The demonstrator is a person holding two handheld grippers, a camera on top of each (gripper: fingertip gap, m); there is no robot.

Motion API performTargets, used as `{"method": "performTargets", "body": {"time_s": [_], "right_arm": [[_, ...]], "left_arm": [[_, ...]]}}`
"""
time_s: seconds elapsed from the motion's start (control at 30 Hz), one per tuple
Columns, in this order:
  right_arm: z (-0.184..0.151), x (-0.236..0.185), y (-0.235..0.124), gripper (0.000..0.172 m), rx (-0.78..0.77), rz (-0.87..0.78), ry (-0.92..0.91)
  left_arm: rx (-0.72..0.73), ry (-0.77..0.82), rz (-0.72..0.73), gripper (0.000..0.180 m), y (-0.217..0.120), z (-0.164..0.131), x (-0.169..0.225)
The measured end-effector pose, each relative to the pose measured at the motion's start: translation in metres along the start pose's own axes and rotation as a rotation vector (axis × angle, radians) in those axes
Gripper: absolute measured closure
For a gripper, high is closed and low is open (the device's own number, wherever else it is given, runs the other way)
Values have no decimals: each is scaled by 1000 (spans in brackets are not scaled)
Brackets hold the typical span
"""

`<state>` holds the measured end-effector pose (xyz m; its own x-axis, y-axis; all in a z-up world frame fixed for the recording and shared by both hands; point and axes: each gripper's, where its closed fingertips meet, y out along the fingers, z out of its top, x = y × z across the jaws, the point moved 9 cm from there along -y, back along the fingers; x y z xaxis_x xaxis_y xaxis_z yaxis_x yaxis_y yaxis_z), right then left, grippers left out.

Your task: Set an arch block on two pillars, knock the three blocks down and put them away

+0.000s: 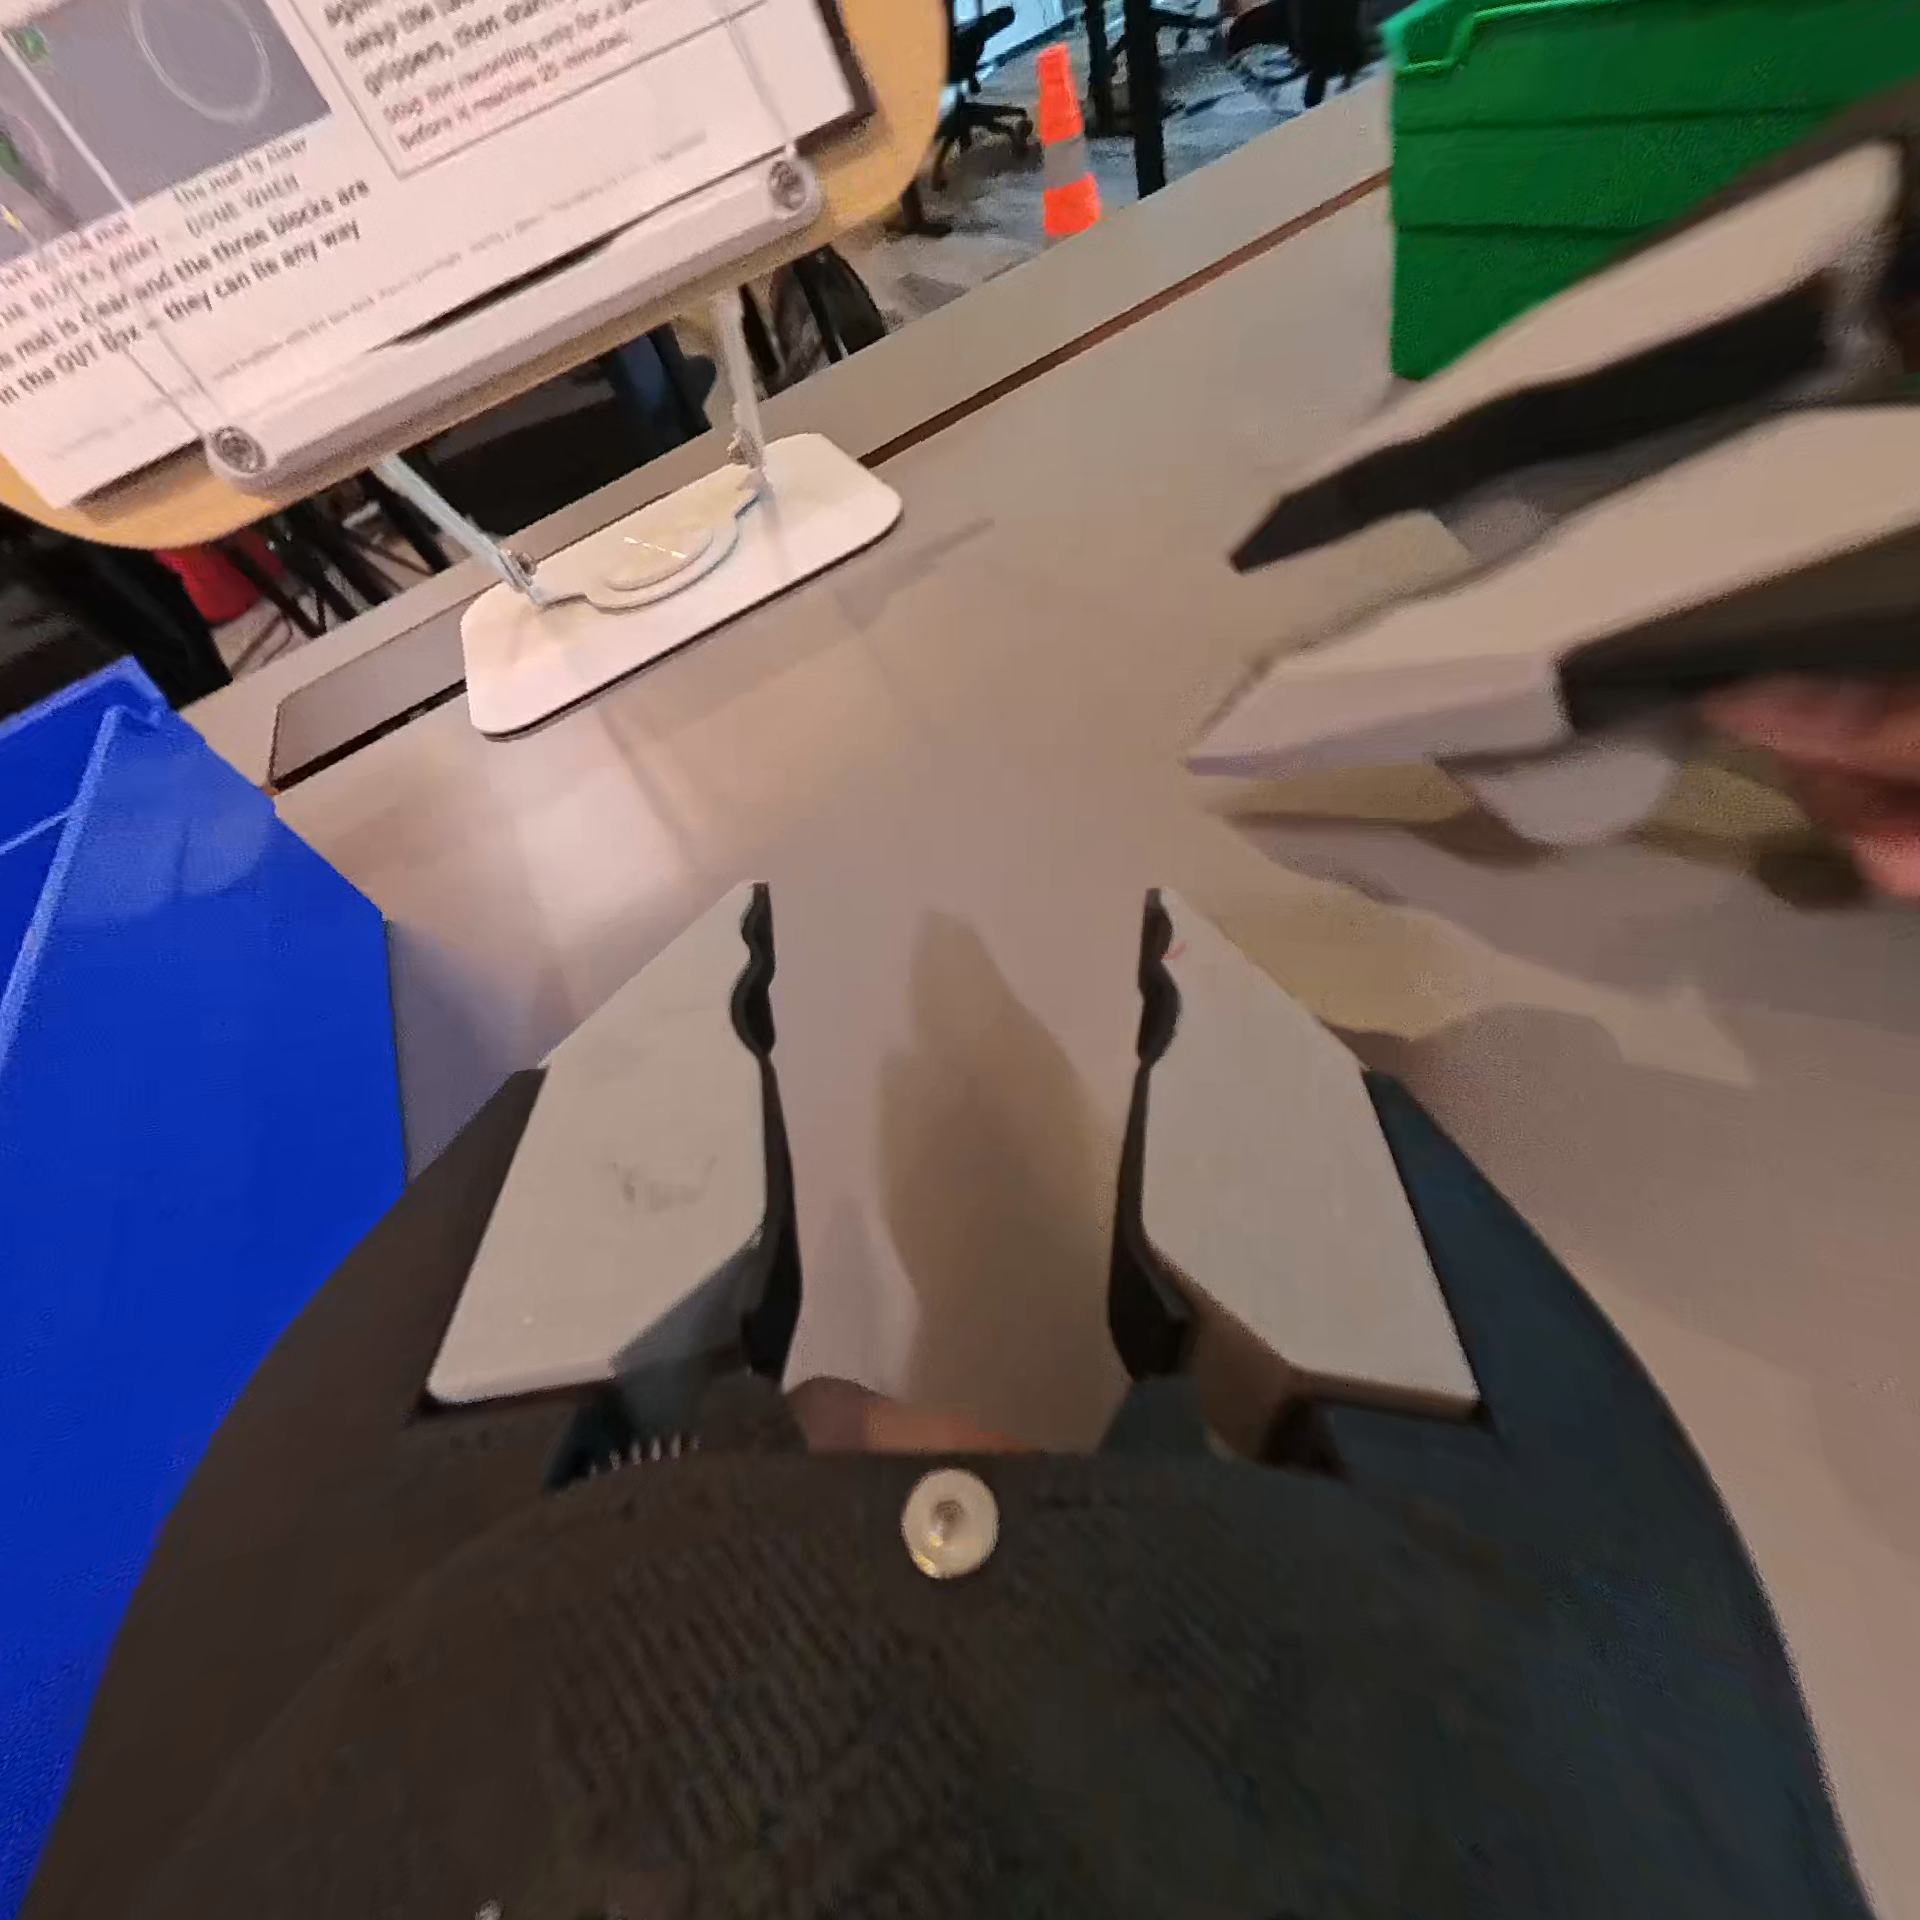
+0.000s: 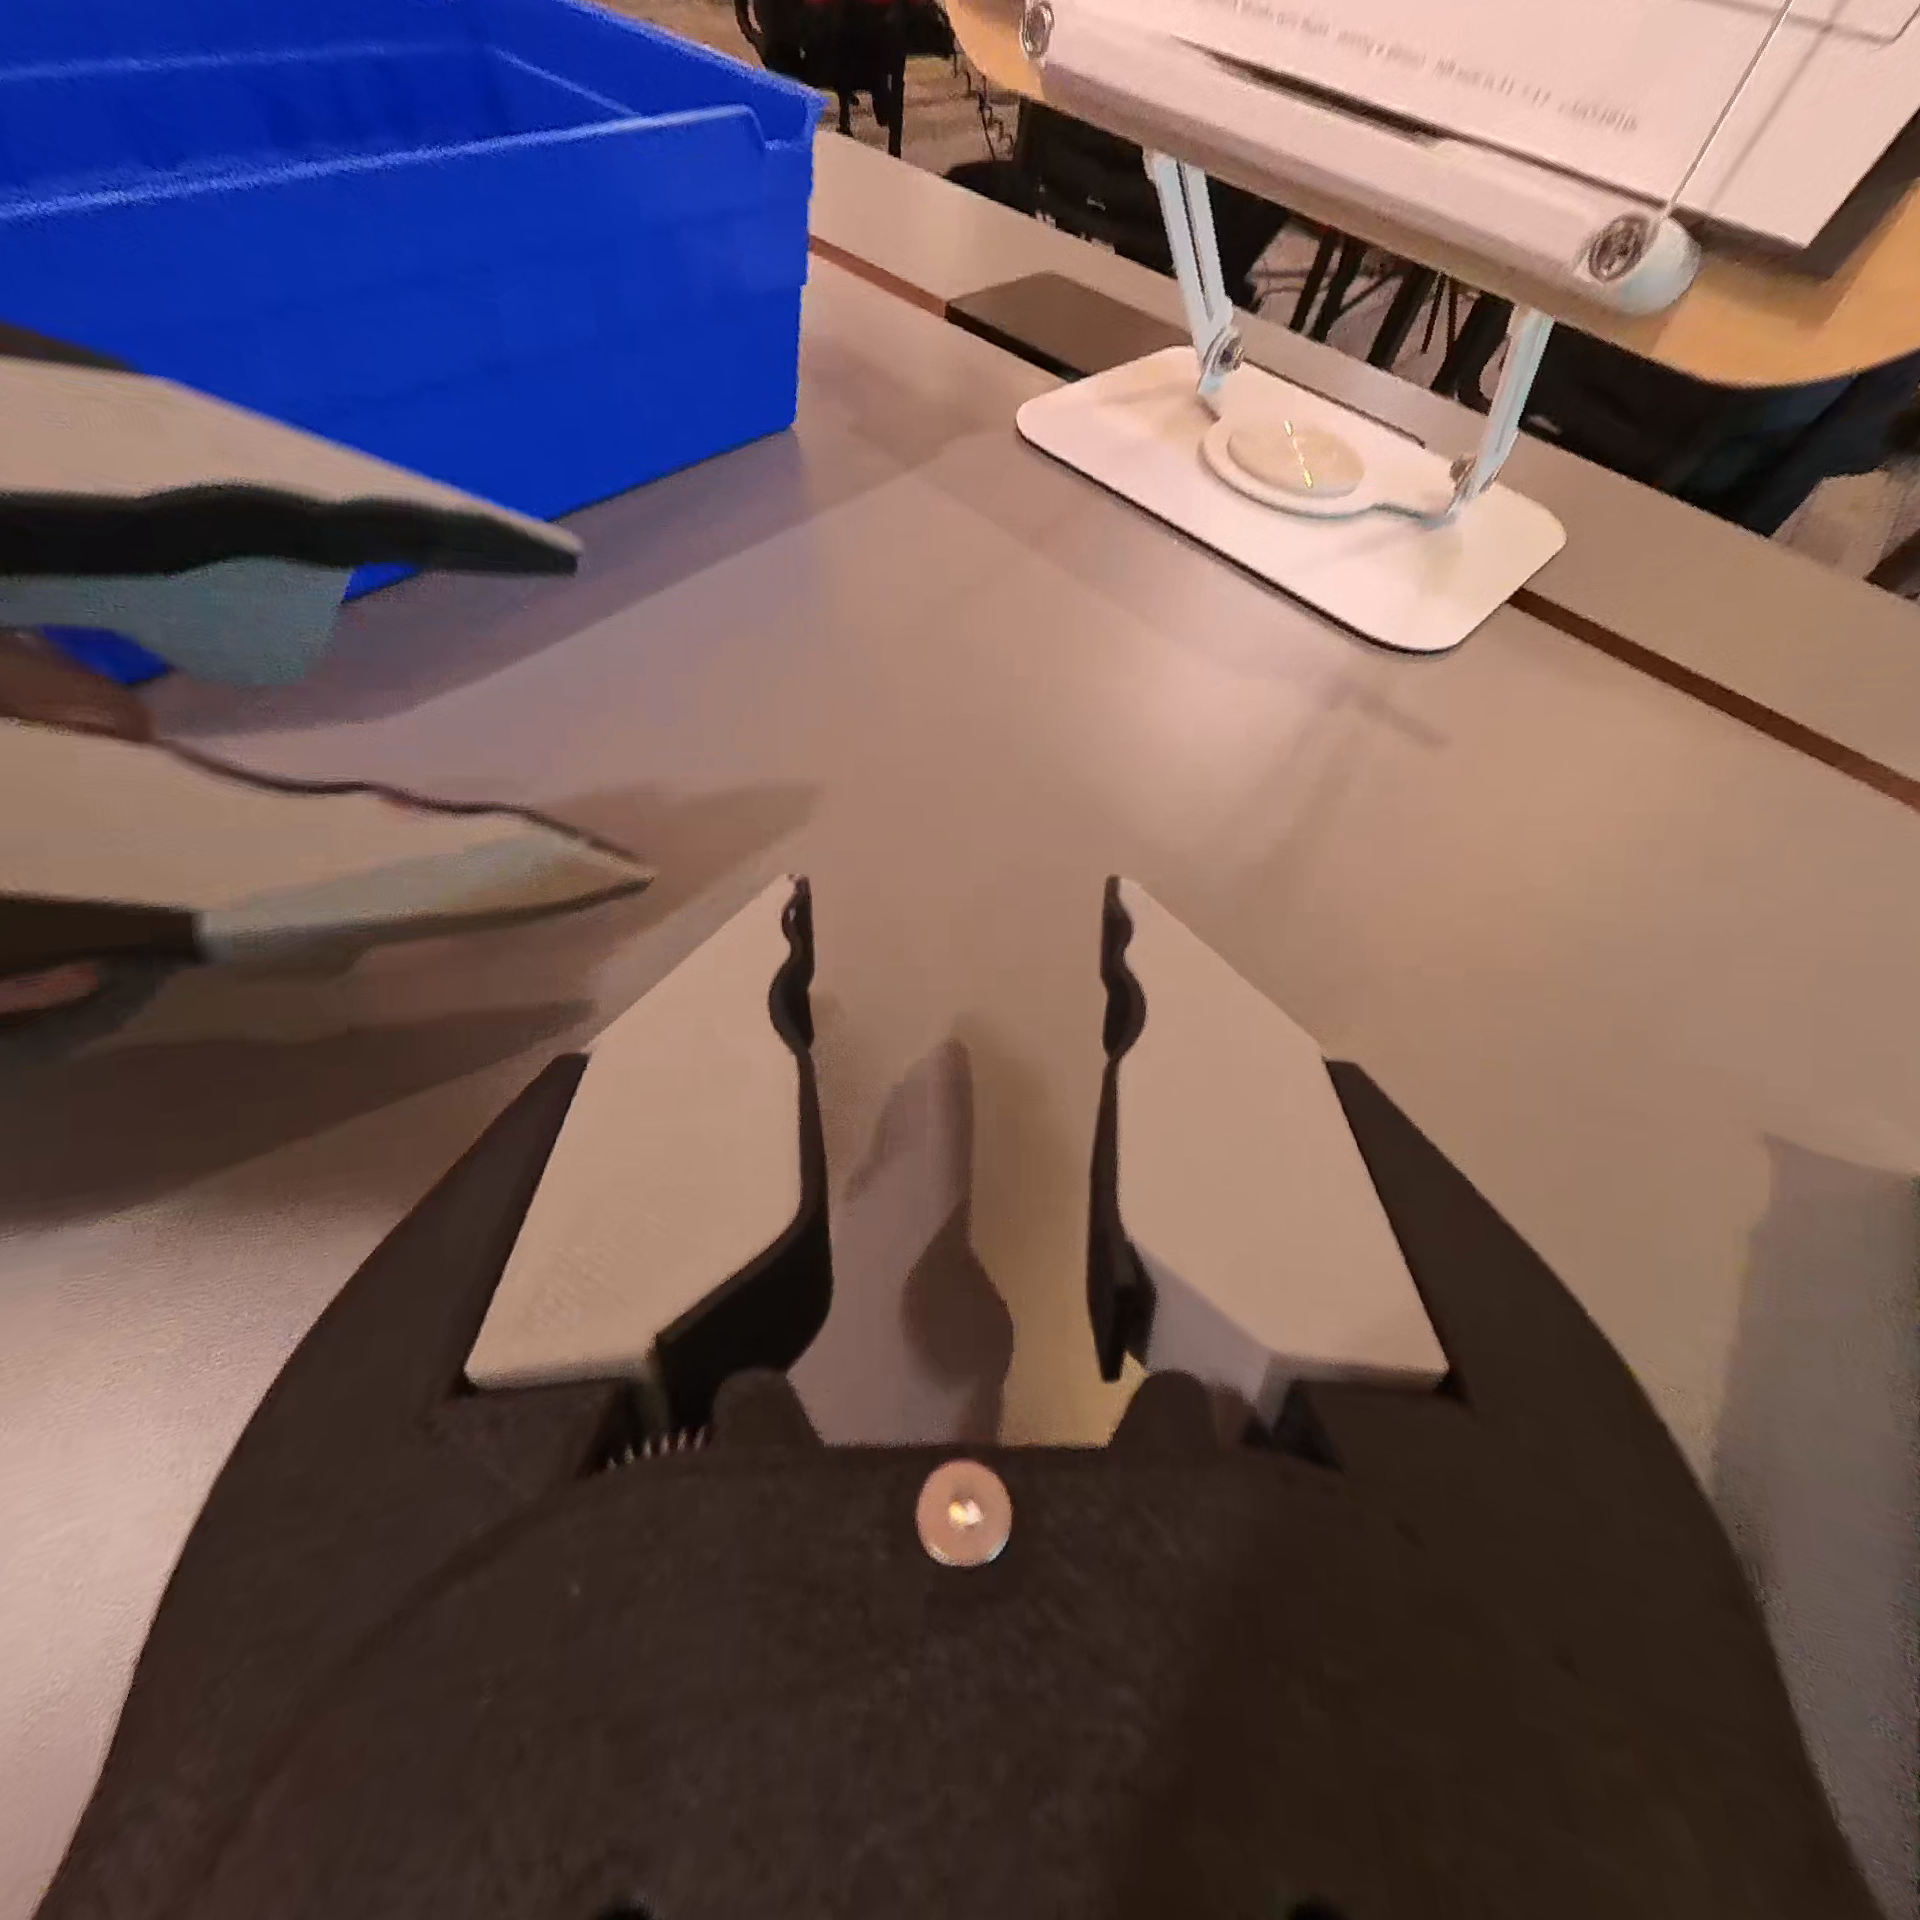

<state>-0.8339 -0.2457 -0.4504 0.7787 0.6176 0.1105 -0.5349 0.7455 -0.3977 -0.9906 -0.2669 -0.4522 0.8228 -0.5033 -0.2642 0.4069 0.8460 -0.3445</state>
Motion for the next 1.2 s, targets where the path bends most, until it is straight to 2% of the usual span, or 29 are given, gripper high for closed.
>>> {"method": "performTargets", "body": {"time_s": [0.17,0.23,0.3,0.47,0.57,0.63,0.8,0.97,1.0,1.1,1.2], "right_arm": [[-6,8,8,102,-59,-77,36],[-4,11,9,95,-35,-141,49],[-1,12,10,91,-10,-190,45],[3,14,15,70,5,-308,18],[3,14,15,66,9,-295,19],[2,15,14,66,14,-258,44],[1,20,9,67,32,-226,70],[2,16,7,67,43,-243,30],[3,16,6,72,49,-241,24],[6,12,-1,106,109,-198,11],[7,14,-4,108,118,-199,28]], "left_arm": [[-71,-54,25,88,32,3,-13],[-33,-75,63,92,36,7,-18],[-2,-83,99,105,41,10,-23],[11,-62,148,104,50,15,-21],[71,-53,130,110,43,16,-20],[89,-32,111,121,40,16,-19],[110,5,103,129,36,15,-16],[107,-53,105,125,34,14,-22],[105,-69,100,124,34,14,-23],[115,-106,92,126,32,13,-27],[122,-135,86,130,31,13,-29]]}}
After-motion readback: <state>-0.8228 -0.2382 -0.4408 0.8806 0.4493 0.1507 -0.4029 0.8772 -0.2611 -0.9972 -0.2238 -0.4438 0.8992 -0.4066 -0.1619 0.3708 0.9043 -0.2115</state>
